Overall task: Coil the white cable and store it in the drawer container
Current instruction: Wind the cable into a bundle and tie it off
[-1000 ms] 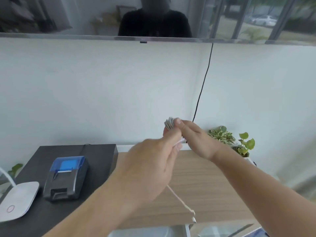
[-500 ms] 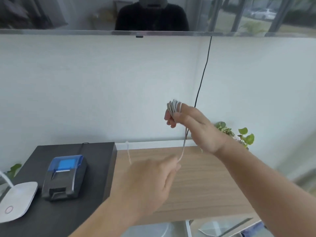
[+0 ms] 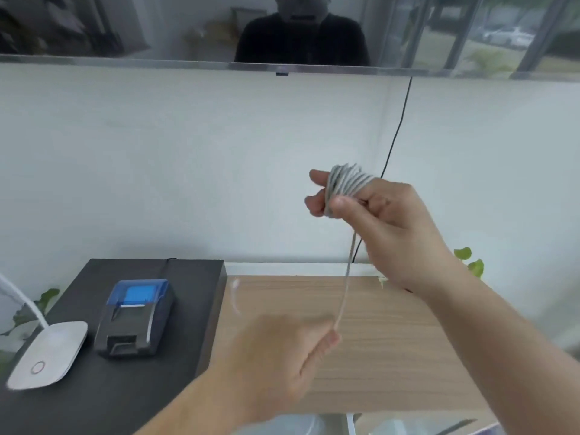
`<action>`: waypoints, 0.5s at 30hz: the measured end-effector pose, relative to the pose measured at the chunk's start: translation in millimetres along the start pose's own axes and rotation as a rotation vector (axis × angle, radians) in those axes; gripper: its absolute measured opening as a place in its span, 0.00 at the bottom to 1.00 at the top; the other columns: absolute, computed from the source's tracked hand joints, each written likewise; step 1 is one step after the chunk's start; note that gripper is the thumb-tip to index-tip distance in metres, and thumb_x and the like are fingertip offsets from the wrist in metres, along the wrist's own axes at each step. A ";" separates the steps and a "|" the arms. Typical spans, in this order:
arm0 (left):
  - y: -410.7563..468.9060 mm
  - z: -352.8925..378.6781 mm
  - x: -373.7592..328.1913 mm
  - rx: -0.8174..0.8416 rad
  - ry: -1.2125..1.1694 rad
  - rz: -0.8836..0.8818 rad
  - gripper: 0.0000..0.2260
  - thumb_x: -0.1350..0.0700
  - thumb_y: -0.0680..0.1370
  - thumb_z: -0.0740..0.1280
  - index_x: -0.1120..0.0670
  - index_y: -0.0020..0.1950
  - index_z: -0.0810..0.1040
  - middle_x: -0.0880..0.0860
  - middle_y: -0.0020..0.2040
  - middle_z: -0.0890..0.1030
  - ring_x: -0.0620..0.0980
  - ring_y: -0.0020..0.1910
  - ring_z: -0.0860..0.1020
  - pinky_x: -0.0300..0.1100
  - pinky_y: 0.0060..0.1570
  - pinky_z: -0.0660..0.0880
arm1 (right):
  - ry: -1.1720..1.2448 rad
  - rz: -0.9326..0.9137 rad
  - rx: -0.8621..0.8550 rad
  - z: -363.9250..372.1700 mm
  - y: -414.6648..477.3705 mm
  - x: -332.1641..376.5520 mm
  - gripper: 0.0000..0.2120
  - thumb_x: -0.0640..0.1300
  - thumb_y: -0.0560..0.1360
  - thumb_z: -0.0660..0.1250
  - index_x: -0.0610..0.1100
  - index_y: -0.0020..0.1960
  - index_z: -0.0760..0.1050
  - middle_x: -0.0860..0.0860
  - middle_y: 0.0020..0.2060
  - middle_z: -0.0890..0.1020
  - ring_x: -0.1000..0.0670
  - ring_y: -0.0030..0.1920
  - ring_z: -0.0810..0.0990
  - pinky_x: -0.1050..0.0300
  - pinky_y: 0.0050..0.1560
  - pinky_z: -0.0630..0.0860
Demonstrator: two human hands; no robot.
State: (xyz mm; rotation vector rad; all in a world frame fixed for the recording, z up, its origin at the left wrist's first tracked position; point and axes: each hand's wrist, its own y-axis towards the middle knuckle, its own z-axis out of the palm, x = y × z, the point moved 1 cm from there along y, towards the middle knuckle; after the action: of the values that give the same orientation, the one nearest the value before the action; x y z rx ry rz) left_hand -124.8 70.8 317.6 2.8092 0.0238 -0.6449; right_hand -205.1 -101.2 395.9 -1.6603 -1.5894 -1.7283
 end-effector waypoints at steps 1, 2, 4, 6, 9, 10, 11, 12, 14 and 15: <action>-2.2 -8.0 -13.1 -0.030 0.034 0.050 0.14 0.43 0.85 0.50 0.45 0.41 0.59 0.48 0.31 0.71 0.47 0.29 0.71 0.46 0.35 0.74 | -0.114 0.048 -0.013 -0.5 1.9 -8.7 0.10 0.34 0.81 0.65 0.31 0.45 0.81 0.47 0.48 0.87 0.56 0.65 0.79 0.56 0.61 0.78; -1.9 -23.6 -22.9 -0.076 0.089 0.103 0.13 0.44 0.85 0.52 0.43 0.41 0.57 0.46 0.30 0.67 0.45 0.27 0.67 0.43 0.29 0.69 | -0.202 0.095 0.034 2.3 -1.2 -17.3 0.10 0.35 0.81 0.65 0.31 0.44 0.80 0.49 0.49 0.86 0.59 0.64 0.80 0.56 0.61 0.79; 4.4 -63.7 -31.1 -0.198 0.171 0.179 0.12 0.46 0.85 0.55 0.42 0.42 0.56 0.44 0.29 0.62 0.43 0.26 0.62 0.36 0.26 0.60 | -0.235 0.177 0.218 14.3 -22.4 -32.8 0.13 0.41 0.83 0.61 0.41 0.41 0.78 0.53 0.45 0.83 0.59 0.55 0.82 0.56 0.55 0.78; 14.0 -99.4 -19.4 -0.292 0.222 0.164 0.13 0.46 0.84 0.57 0.46 0.40 0.62 0.44 0.26 0.62 0.46 0.25 0.64 0.34 0.26 0.59 | -0.072 0.220 0.361 28.8 -51.8 -36.3 0.19 0.50 0.84 0.53 0.47 0.45 0.79 0.50 0.41 0.82 0.52 0.48 0.82 0.54 0.52 0.76; 31.3 -121.5 24.3 -0.327 0.120 0.030 0.17 0.44 0.84 0.57 0.52 0.40 0.69 0.52 0.29 0.68 0.50 0.28 0.67 0.36 0.29 0.62 | 0.239 0.241 0.385 42.7 -75.9 -20.5 0.27 0.57 0.84 0.52 0.37 0.55 0.81 0.44 0.45 0.84 0.39 0.51 0.81 0.41 0.57 0.75; 33.9 -117.1 38.1 -0.305 0.055 -0.014 0.18 0.43 0.85 0.56 0.53 0.40 0.70 0.53 0.30 0.68 0.49 0.28 0.66 0.38 0.31 0.64 | 0.306 0.216 0.389 44.0 -75.4 -11.9 0.26 0.57 0.83 0.56 0.36 0.55 0.80 0.43 0.45 0.84 0.39 0.51 0.81 0.43 0.56 0.75; 33.7 -106.9 47.9 -0.272 -0.010 -0.059 0.19 0.42 0.85 0.55 0.54 0.41 0.70 0.54 0.31 0.68 0.48 0.29 0.65 0.41 0.32 0.65 | 0.382 0.170 0.392 43.9 -70.7 -2.4 0.22 0.54 0.83 0.58 0.36 0.56 0.80 0.42 0.45 0.84 0.40 0.51 0.81 0.48 0.56 0.75; 31.4 -92.1 52.3 -0.222 -0.068 -0.095 0.20 0.41 0.85 0.53 0.54 0.43 0.71 0.54 0.31 0.69 0.46 0.28 0.66 0.42 0.33 0.68 | 0.470 0.114 0.381 41.3 -63.2 8.1 0.20 0.51 0.84 0.59 0.35 0.57 0.79 0.42 0.45 0.83 0.40 0.51 0.80 0.51 0.56 0.74; 21.5 -56.4 45.4 -0.096 -0.117 -0.130 0.19 0.41 0.86 0.50 0.50 0.49 0.75 0.52 0.32 0.76 0.45 0.31 0.76 0.46 0.38 0.77 | 0.597 0.016 0.309 31.8 -46.5 22.9 0.16 0.46 0.84 0.60 0.34 0.58 0.79 0.43 0.45 0.83 0.40 0.52 0.80 0.51 0.57 0.74; 15.8 -40.1 36.9 -0.053 -0.138 -0.120 0.18 0.42 0.86 0.50 0.49 0.52 0.75 0.52 0.34 0.78 0.46 0.32 0.78 0.46 0.40 0.79 | 0.591 0.000 0.237 27.3 -38.0 23.7 0.16 0.46 0.84 0.60 0.35 0.58 0.79 0.44 0.45 0.83 0.41 0.52 0.80 0.50 0.58 0.75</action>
State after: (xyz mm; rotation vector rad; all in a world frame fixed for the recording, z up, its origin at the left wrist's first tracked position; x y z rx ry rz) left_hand -73.2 64.2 340.4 2.7214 0.1822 -0.8512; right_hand -227.7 -54.3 389.5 -0.9191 -1.4271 -1.7293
